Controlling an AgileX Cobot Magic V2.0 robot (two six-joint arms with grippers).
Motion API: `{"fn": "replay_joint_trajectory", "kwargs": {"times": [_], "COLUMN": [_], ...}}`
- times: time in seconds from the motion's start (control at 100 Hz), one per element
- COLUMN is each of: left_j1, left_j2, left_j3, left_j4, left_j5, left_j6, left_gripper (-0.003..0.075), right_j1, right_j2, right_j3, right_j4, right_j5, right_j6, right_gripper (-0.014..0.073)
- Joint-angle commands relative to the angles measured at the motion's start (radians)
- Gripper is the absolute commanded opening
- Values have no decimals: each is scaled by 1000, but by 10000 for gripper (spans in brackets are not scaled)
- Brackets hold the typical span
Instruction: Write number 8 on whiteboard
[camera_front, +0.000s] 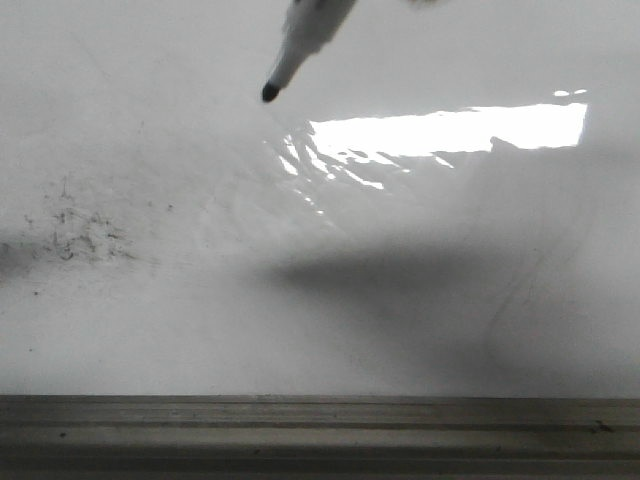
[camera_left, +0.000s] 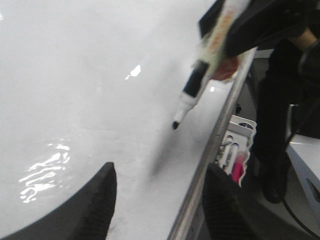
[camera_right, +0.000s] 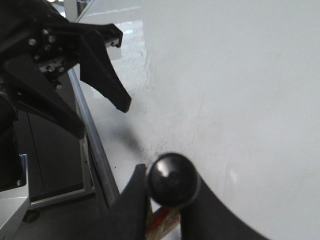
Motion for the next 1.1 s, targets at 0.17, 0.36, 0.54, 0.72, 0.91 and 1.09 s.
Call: {"fn": "replay_joint_trajectory", "kwargs": {"times": [0.17,0.36,0.54,0.72,0.91,1.09], "left_j1": [-2,-2,-2,-2,-2,-2], "left_j2": [-3,-3,-3,-3,-3,-3], "left_j3": [50,94,100,100,100,100], "left_j4": [-200,-223,-228,-228,-228,-231], "left_j5": [-176,-172,-154,-152,-152,-150], "left_j6": [-21,-21,-21,-21,-21,-21], "left_gripper": [251,102,-20,-20,-20,-20], "right_j1": [2,2,2,2,2,2], "right_j2": [-82,-82,-82,-82,-82,-82], "right_j3": [24,65,67,67,67,67], "right_j4": [-62,-62,-62,-62,-62,-62], "right_j5": [-106,-149,-207,-223,-223,-223], "right_j6": [-13,-13,-13,-13,-13,-13], "right_gripper": [-60,-60,-60,-60,-60,-60]}}
